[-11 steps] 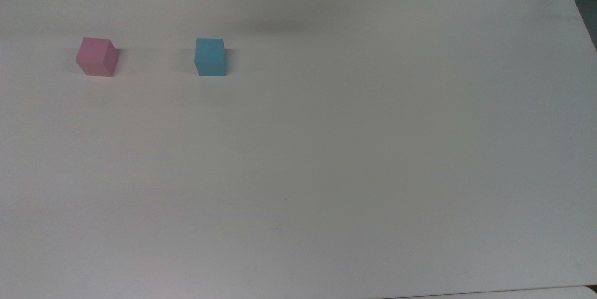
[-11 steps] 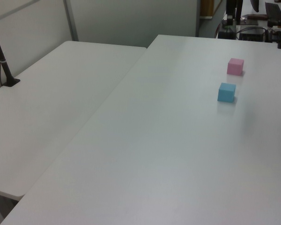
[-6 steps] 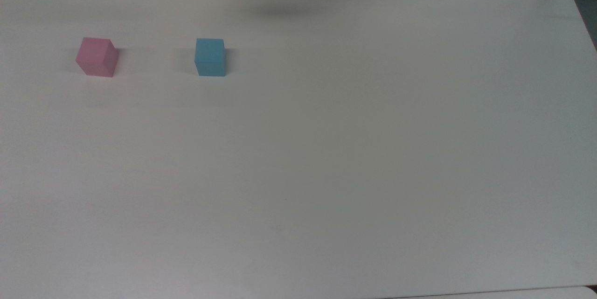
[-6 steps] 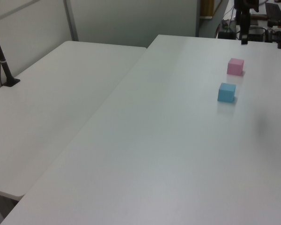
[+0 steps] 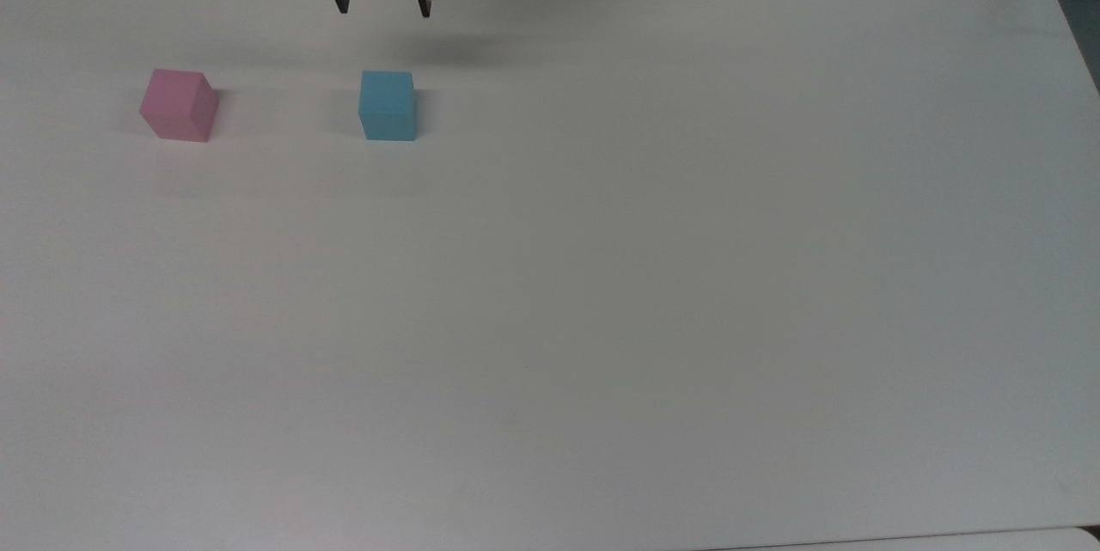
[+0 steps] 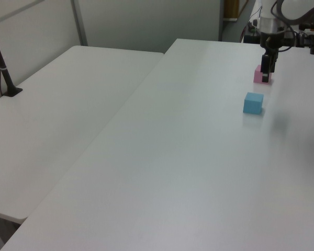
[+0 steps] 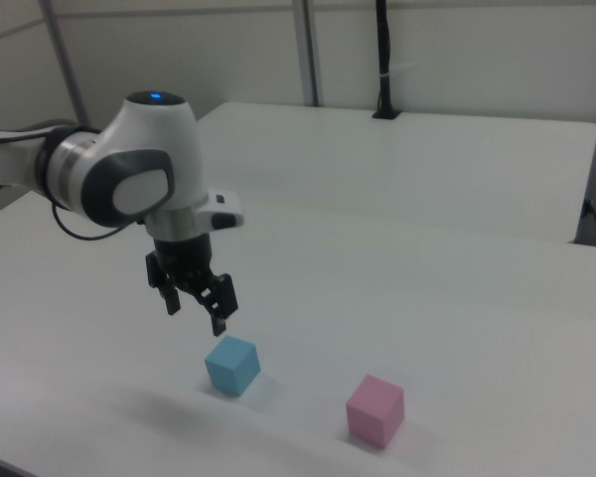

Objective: Put blue cube on pink cube
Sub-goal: 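Lower the open gripper down over the light-blue cube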

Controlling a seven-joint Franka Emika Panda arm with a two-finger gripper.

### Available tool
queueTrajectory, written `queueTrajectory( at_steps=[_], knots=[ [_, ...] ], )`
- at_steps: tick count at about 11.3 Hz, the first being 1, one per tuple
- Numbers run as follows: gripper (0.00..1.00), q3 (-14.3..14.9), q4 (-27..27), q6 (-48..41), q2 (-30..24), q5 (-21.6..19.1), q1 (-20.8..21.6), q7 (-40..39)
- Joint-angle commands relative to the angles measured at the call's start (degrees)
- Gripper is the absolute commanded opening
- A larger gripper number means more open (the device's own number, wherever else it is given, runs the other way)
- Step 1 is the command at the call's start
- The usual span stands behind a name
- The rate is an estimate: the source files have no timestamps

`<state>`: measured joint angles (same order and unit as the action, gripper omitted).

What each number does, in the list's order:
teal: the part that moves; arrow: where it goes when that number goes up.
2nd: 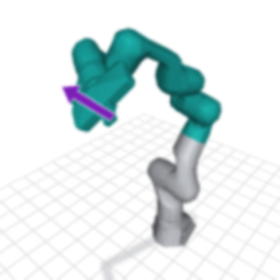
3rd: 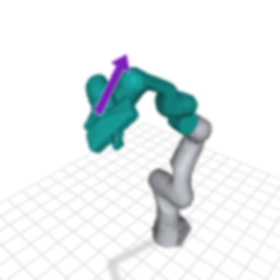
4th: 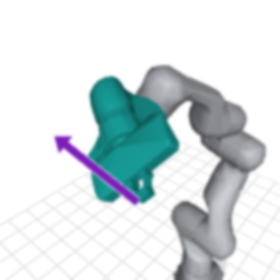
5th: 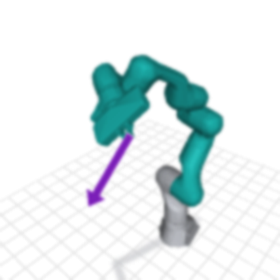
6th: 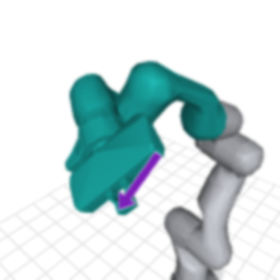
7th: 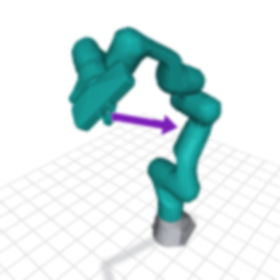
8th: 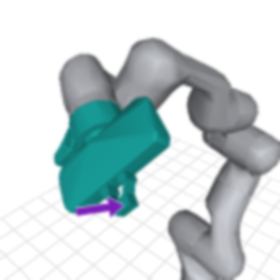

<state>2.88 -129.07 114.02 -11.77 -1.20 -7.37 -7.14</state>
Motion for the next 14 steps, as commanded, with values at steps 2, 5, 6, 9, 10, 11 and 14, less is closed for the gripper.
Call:
queueTrajectory(
  at_steps=[2, 5, 6, 9, 10, 11, 14],
  knots=[
    [1.00, -0.9, -0.1, 6.6, 5.7, 2.7, -2.0, 0.3],
    [1.00, -0.9, -0.1, 12.4, 10.5, 4.2, -1.5, 0.3],
    [1.00, -0.9, -0.2, 12.5, 10.8, 4.5, -1.5, 0.3],
    [1.00, -0.9, -0.4, 12.5, 11.5, 6.4, -1.1, 0.3],
    [1.00, -0.9, -0.4, 12.5, 11.7, 6.4, -1.0, 0.3],
    [1.00, -0.9, -0.4, 12.5, 11.7, 6.4, -0.4, 0.3],
    [1.00, -0.9, -0.3, 12.5, 13.2, 6.4, 1.0, 0.9]
  ],
)
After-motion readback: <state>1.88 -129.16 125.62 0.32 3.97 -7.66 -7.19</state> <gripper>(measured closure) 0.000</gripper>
